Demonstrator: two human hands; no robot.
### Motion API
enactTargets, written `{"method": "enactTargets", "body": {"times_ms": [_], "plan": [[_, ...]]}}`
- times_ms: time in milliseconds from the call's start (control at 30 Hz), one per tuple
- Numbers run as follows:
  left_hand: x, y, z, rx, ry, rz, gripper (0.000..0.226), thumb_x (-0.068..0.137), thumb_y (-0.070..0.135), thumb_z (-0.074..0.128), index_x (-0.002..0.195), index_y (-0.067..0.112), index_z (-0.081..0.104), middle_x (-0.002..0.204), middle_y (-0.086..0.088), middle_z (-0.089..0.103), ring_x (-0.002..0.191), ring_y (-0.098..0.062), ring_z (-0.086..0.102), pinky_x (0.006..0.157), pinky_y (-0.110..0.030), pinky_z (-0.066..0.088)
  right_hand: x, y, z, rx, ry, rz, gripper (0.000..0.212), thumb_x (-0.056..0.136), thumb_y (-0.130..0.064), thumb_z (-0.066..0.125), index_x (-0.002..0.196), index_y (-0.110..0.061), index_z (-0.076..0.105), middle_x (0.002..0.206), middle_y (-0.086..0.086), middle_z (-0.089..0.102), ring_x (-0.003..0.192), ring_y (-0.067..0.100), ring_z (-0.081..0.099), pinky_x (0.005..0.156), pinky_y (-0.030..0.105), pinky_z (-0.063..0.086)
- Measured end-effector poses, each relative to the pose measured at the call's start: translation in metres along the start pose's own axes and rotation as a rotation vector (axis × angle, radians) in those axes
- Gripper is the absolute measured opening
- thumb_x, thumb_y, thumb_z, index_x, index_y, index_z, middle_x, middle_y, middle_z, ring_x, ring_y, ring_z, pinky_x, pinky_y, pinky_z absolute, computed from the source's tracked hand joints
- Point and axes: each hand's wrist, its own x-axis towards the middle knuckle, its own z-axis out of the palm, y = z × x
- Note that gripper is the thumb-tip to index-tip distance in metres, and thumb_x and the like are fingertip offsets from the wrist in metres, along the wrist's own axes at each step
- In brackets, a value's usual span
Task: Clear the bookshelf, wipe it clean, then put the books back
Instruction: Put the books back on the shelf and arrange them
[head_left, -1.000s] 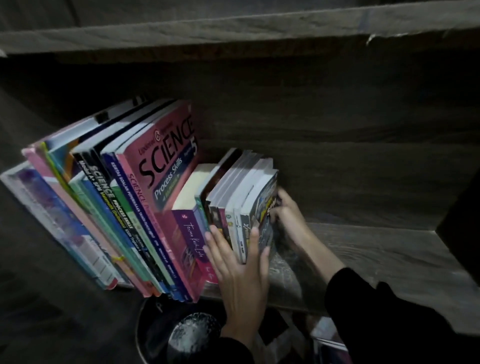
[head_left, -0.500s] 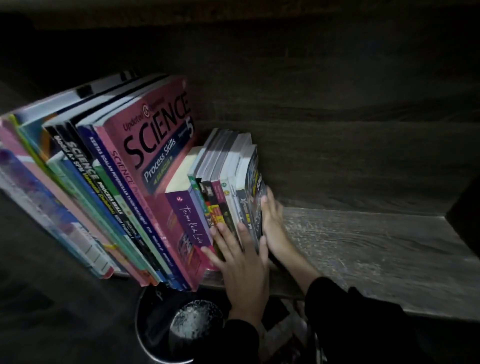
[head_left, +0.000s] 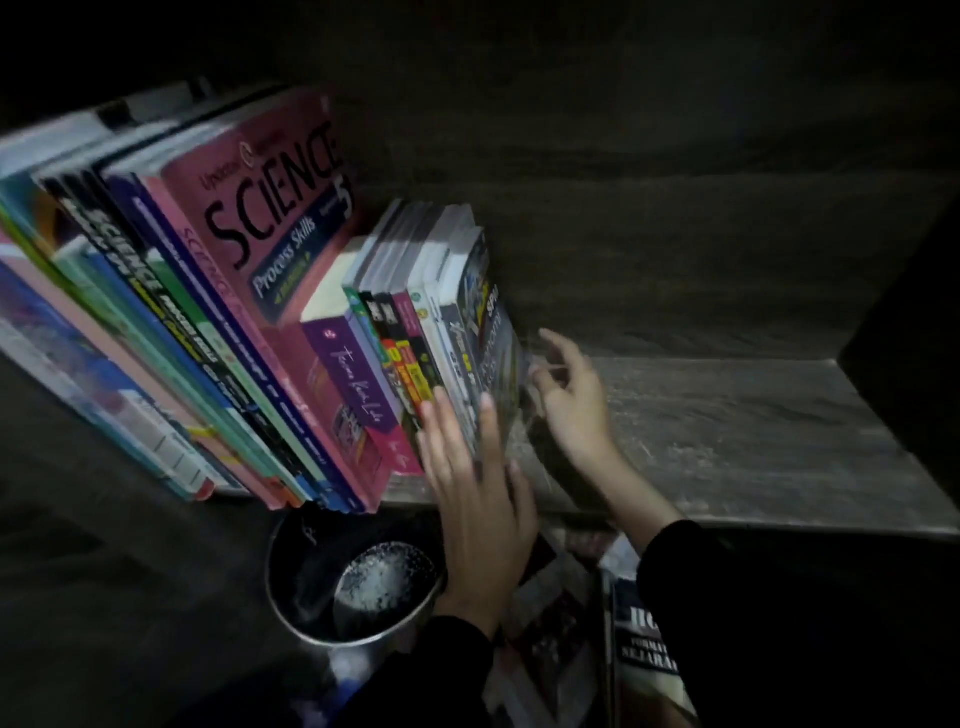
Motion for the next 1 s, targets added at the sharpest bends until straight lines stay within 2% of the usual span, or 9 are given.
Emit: {"method": "enactTargets", "body": {"times_ms": [133,300,400,500,600,667,767,867,1000], "plan": [[-0.034,0.027,-0.007,-0.255,-0.059,0.133,0.039,0.086,0.007,0.043,0.124,0.014,0.049,0.125,-0.017,0.054,0.117,-0.031,0.049,0.105,-0.033,0.032,-0.069,0.003,-0.045,0.065,0.203,-0.18,0.031,0.083,0.001,0.044,0.092,-0.019,0.066,0.089,0.002,0.068,0.082,0.008,0.062,0.072,0.015,0.046],[-0.103,0.051,0.026,-0.367,-0.325,0.024,0.035,0.084,0.012,0.045,0.119,0.017,0.052,0.116,-0.005,0.051,0.105,-0.024,0.052,0.093,-0.033,0.042,-0.151,0.096,-0.088,-0.107,0.34,-0.08,0.026,0.077,-0.015,0.039,0.072,-0.015,0.064,0.072,-0.003,0.064,0.071,0.014,0.06,0.068,0.027,0.047],[-0.146,0.051,0.061,-0.307,-0.514,-0.13,0.041,0.087,0.022,0.044,0.128,0.02,0.044,0.118,-0.009,0.055,0.107,-0.03,0.055,0.095,-0.035,0.039,-0.178,0.168,-0.117,-0.256,0.42,0.2,0.034,0.075,-0.024,0.037,0.082,-0.012,0.068,0.085,0.003,0.067,0.086,0.029,0.063,0.078,0.037,0.047],[-0.19,0.042,0.1,-0.249,-0.719,-0.297,0.056,0.087,0.041,0.045,0.136,0.016,0.039,0.128,-0.018,0.057,0.113,-0.037,0.056,0.097,-0.037,0.044,-0.189,0.223,-0.14,-0.469,0.348,0.511,0.05,0.083,-0.038,0.041,0.115,-0.005,0.064,0.106,0.02,0.064,0.106,0.04,0.053,0.091,0.044,0.041],[-0.227,0.034,0.132,-0.264,-0.858,-0.429,0.087,0.082,0.067,0.039,0.148,0.011,0.03,0.146,-0.018,0.041,0.131,-0.036,0.043,0.109,-0.032,0.027,-0.196,0.256,-0.152,-0.537,0.154,0.737,0.078,0.085,-0.055,0.061,0.147,-0.019,0.031,0.133,0.024,0.049,0.123,0.041,0.041,0.104,0.045,0.03],[-0.239,0.032,0.145,-0.314,-0.896,-0.533,0.102,0.074,0.075,0.04,0.15,0.009,0.025,0.15,-0.017,0.036,0.136,-0.032,0.037,0.111,-0.022,0.012,-0.2,0.273,-0.154,-0.513,0.012,0.839,0.101,0.075,-0.063,0.066,0.152,-0.034,0.006,0.145,0.022,0.035,0.132,0.04,0.033,0.109,0.046,0.025],[-0.253,0.031,0.161,-0.444,-0.979,-0.733,0.1,0.078,0.061,0.058,0.153,0.013,0.011,0.146,-0.006,0.042,0.128,-0.022,0.045,0.097,-0.005,0.023,-0.206,0.295,-0.154,-0.398,-0.066,0.926,0.115,0.064,-0.073,0.069,0.142,-0.056,-0.014,0.153,0.016,0.025,0.138,0.036,0.027,0.112,0.049,0.023],[-0.27,0.028,0.176,-0.611,-1.024,-0.926,0.091,0.084,0.019,0.073,0.152,0.015,0.012,0.137,-0.004,0.053,0.116,-0.013,0.057,0.079,-0.002,0.041,-0.211,0.322,-0.155,-0.308,-0.017,0.935,0.119,0.044,-0.087,0.069,0.125,-0.075,-0.017,0.148,0.006,0.039,0.135,0.029,0.038,0.11,0.053,0.032],[-0.28,0.031,0.188,-0.69,-0.936,-1.062,0.082,0.073,0.015,0.077,0.141,0.005,0.032,0.122,-0.002,0.058,0.099,0.006,0.06,0.076,-0.004,0.044,-0.206,0.315,-0.158,-0.271,-0.023,0.958,0.118,0.058,-0.066,0.079,0.144,-0.055,0.0,0.137,-0.003,0.053,0.122,0.025,0.052,0.099,0.034,0.039]]}}
